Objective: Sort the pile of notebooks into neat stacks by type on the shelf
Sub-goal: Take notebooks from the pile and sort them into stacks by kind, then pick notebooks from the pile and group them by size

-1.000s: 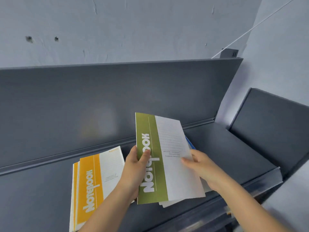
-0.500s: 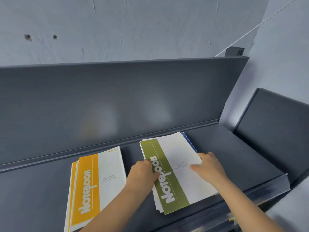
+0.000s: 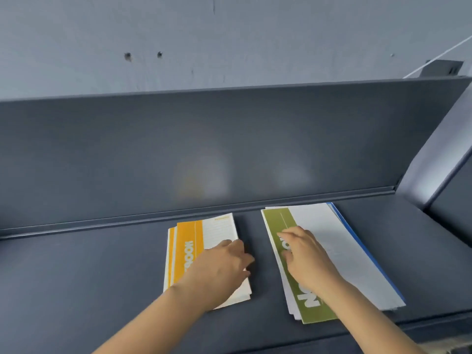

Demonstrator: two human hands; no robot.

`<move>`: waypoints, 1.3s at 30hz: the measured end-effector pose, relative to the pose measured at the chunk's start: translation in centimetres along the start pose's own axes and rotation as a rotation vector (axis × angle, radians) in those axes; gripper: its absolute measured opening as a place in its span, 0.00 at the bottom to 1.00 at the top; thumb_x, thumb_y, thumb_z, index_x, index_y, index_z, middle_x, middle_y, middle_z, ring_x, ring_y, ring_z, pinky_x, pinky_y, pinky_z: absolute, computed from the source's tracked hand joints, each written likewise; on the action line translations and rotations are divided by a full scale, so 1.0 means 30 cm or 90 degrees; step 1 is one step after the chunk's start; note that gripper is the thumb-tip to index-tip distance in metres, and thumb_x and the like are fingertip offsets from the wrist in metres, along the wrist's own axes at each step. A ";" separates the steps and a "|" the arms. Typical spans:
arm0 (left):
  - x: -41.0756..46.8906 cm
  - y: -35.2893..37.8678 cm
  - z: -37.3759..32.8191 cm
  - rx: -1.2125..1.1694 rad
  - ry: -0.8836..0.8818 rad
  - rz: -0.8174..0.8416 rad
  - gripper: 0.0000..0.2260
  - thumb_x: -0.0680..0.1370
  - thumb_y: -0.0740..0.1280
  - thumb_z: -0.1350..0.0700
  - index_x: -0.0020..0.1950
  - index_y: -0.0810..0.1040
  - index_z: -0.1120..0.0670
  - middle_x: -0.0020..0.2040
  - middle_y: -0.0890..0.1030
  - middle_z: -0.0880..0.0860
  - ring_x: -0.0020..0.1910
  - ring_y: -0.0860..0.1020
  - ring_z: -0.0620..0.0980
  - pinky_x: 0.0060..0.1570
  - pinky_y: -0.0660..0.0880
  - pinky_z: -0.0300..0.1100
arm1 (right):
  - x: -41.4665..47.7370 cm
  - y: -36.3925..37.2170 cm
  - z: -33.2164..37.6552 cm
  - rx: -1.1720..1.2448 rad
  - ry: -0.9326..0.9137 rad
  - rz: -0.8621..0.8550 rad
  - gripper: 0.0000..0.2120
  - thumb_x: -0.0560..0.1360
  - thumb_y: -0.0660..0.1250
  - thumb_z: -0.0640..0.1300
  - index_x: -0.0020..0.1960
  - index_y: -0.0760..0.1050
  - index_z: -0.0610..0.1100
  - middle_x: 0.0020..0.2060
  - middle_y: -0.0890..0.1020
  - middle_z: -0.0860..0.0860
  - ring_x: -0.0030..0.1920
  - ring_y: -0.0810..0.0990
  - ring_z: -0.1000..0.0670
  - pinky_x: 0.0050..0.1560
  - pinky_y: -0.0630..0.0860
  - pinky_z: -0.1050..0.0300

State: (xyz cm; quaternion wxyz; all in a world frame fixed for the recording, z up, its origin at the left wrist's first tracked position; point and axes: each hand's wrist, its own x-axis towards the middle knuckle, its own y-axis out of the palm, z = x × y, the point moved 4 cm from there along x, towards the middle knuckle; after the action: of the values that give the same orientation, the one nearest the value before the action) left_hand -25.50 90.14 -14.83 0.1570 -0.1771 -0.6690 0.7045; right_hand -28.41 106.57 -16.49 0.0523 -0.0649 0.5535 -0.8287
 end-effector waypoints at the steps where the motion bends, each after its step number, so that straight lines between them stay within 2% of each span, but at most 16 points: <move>1: -0.056 -0.005 0.057 -0.014 -0.021 -0.008 0.17 0.83 0.54 0.49 0.72 0.68 0.48 0.64 0.70 0.50 0.65 0.69 0.50 0.56 0.74 0.47 | 0.014 0.015 0.055 0.001 -0.033 0.006 0.22 0.80 0.59 0.43 0.73 0.63 0.47 0.69 0.66 0.54 0.69 0.64 0.53 0.68 0.63 0.61; 4: -0.250 -0.009 0.279 -0.049 -0.128 -0.037 0.19 0.82 0.53 0.44 0.72 0.67 0.43 0.65 0.70 0.45 0.67 0.67 0.45 0.56 0.74 0.42 | 0.054 0.061 0.246 0.006 -0.134 0.014 0.22 0.80 0.59 0.45 0.73 0.64 0.48 0.69 0.67 0.55 0.69 0.63 0.54 0.68 0.61 0.61; 6: -0.423 -0.011 0.457 -0.085 -0.222 -0.087 0.23 0.77 0.50 0.38 0.69 0.71 0.40 0.61 0.72 0.43 0.65 0.70 0.44 0.54 0.76 0.43 | 0.067 0.103 0.398 0.007 -0.198 0.028 0.21 0.80 0.59 0.45 0.73 0.65 0.48 0.69 0.67 0.56 0.69 0.64 0.54 0.68 0.62 0.61; 7: -0.510 -0.010 0.545 -0.093 -0.271 -0.122 0.22 0.76 0.53 0.38 0.66 0.74 0.40 0.59 0.74 0.43 0.63 0.72 0.45 0.53 0.76 0.43 | 0.063 0.124 0.464 0.008 -0.223 0.038 0.21 0.80 0.59 0.44 0.72 0.65 0.49 0.69 0.67 0.56 0.69 0.64 0.54 0.68 0.62 0.61; 10: -0.825 -0.008 0.783 -0.057 -0.414 -0.197 0.13 0.76 0.69 0.48 0.60 0.80 0.45 0.54 0.78 0.46 0.58 0.77 0.51 0.50 0.78 0.46 | 0.031 0.210 0.694 0.012 -0.288 0.077 0.21 0.80 0.58 0.44 0.72 0.64 0.50 0.69 0.66 0.57 0.70 0.63 0.55 0.68 0.62 0.62; 13: -1.123 -0.001 0.945 -0.038 -0.504 -0.232 0.12 0.70 0.76 0.54 0.54 0.84 0.49 0.47 0.80 0.48 0.49 0.81 0.55 0.44 0.80 0.48 | -0.026 0.293 0.930 0.014 -0.329 0.100 0.21 0.80 0.59 0.46 0.73 0.64 0.51 0.68 0.67 0.58 0.69 0.65 0.56 0.66 0.62 0.64; 15: -1.294 -0.003 1.014 -0.034 -0.530 -0.240 0.13 0.70 0.77 0.54 0.54 0.84 0.50 0.47 0.80 0.49 0.48 0.81 0.55 0.44 0.80 0.47 | -0.073 0.339 1.095 0.020 -0.356 0.108 0.21 0.80 0.59 0.47 0.73 0.64 0.51 0.68 0.67 0.59 0.68 0.65 0.56 0.65 0.63 0.63; 22: -1.765 -0.041 1.217 -0.028 -0.609 -0.235 0.15 0.75 0.70 0.51 0.62 0.80 0.49 0.55 0.79 0.49 0.56 0.77 0.53 0.54 0.78 0.49 | -0.223 0.485 1.658 0.021 -0.447 0.130 0.20 0.80 0.58 0.50 0.72 0.65 0.50 0.68 0.67 0.58 0.70 0.62 0.54 0.65 0.61 0.60; 27: -2.019 -0.074 1.355 -0.010 -0.658 -0.229 0.16 0.76 0.68 0.49 0.64 0.79 0.46 0.60 0.78 0.48 0.60 0.76 0.50 0.57 0.75 0.43 | -0.259 0.570 1.950 0.009 -0.484 0.132 0.21 0.80 0.59 0.51 0.73 0.64 0.50 0.69 0.67 0.57 0.69 0.63 0.54 0.67 0.64 0.58; 31: -2.142 -0.089 1.479 -0.009 -0.683 -0.254 0.17 0.76 0.69 0.49 0.65 0.78 0.46 0.61 0.78 0.48 0.61 0.76 0.50 0.57 0.75 0.43 | -0.245 0.590 2.151 0.006 -0.516 0.121 0.22 0.80 0.59 0.51 0.73 0.63 0.51 0.68 0.67 0.57 0.68 0.64 0.53 0.66 0.64 0.58; 35: -2.177 -0.082 1.606 -0.020 -0.717 -0.255 0.19 0.78 0.64 0.45 0.69 0.72 0.43 0.65 0.74 0.45 0.66 0.71 0.46 0.58 0.74 0.40 | -0.199 0.585 2.346 0.015 -0.557 0.090 0.26 0.79 0.61 0.53 0.74 0.60 0.50 0.69 0.66 0.56 0.69 0.63 0.53 0.67 0.64 0.57; 39: -2.160 -0.053 1.735 -0.019 -0.733 -0.218 0.21 0.79 0.61 0.43 0.72 0.69 0.43 0.66 0.72 0.44 0.67 0.69 0.45 0.60 0.71 0.38 | -0.121 0.586 2.540 0.022 -0.600 0.037 0.32 0.77 0.62 0.56 0.76 0.56 0.48 0.72 0.63 0.54 0.72 0.60 0.52 0.69 0.61 0.56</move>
State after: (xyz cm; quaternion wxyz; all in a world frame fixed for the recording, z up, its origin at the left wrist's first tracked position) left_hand 8.08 14.37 -8.51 -0.1218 0.3409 -0.6755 0.6424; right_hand -11.97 31.05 -4.06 0.3220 -0.4176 0.4569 -0.7164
